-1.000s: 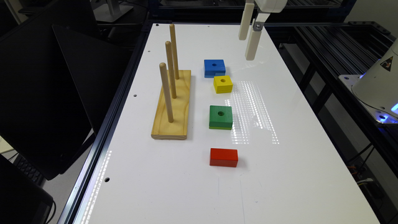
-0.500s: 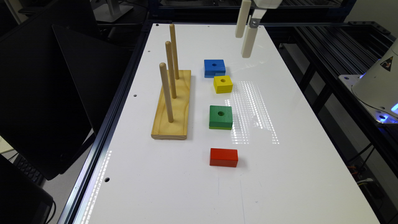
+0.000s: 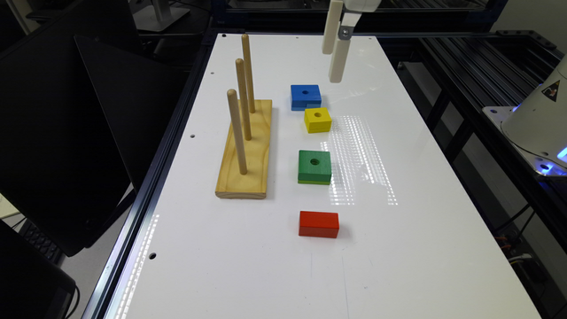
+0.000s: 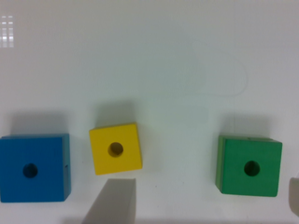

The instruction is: Pick up green block.

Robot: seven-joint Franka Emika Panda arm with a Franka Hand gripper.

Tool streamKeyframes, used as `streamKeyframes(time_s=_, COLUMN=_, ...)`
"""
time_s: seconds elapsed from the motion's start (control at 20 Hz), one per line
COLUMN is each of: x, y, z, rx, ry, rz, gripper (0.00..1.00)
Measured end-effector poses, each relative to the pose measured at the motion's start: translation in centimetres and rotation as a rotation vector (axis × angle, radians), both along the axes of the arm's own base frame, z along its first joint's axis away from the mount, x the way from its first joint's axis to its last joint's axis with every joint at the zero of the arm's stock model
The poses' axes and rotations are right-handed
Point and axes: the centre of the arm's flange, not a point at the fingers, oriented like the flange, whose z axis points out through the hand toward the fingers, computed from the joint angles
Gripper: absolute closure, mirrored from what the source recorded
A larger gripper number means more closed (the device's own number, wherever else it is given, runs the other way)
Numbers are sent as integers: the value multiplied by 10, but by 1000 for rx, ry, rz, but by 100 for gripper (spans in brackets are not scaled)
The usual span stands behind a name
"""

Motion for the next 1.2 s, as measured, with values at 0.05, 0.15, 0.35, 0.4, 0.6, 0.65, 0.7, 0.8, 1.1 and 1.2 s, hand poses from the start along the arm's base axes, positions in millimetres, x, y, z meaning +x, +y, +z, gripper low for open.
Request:
streamKeyframes(time_s=0.05, x=3, y=3, z=0, rx=1, ry=0, rz=-1, gripper=0)
streamKeyframes(time_s=0.15, x=7, y=11, z=-1, rx=1, ry=-1, rz=-1, gripper=0)
streamKeyframes(time_s=0.35, x=15, y=27, z=-1, rx=5, ry=-3, rz=-1, gripper=0)
streamKeyframes(time_s=0.4, x=17, y=32, z=-1, rx=6, ry=-4, rz=-2, gripper=0)
streamKeyframes(time_s=0.6, x=22, y=49, z=-2, rx=11, ry=-5, rz=-2, gripper=0)
streamKeyframes(time_s=0.65, x=23, y=51, z=-2, rx=12, ry=-5, rz=-2, gripper=0)
streamKeyframes(time_s=0.7, x=24, y=52, z=-3, rx=12, ry=-5, rz=-2, gripper=0)
streamKeyframes(time_s=0.8, x=25, y=53, z=-3, rx=13, ry=-5, rz=-2, gripper=0)
streamKeyframes(time_s=1.1, x=26, y=53, z=-1, rx=14, ry=-8, rz=-1, gripper=0)
streamKeyframes(time_s=1.2, x=27, y=53, z=-1, rx=14, ry=-10, rz=-1, gripper=0)
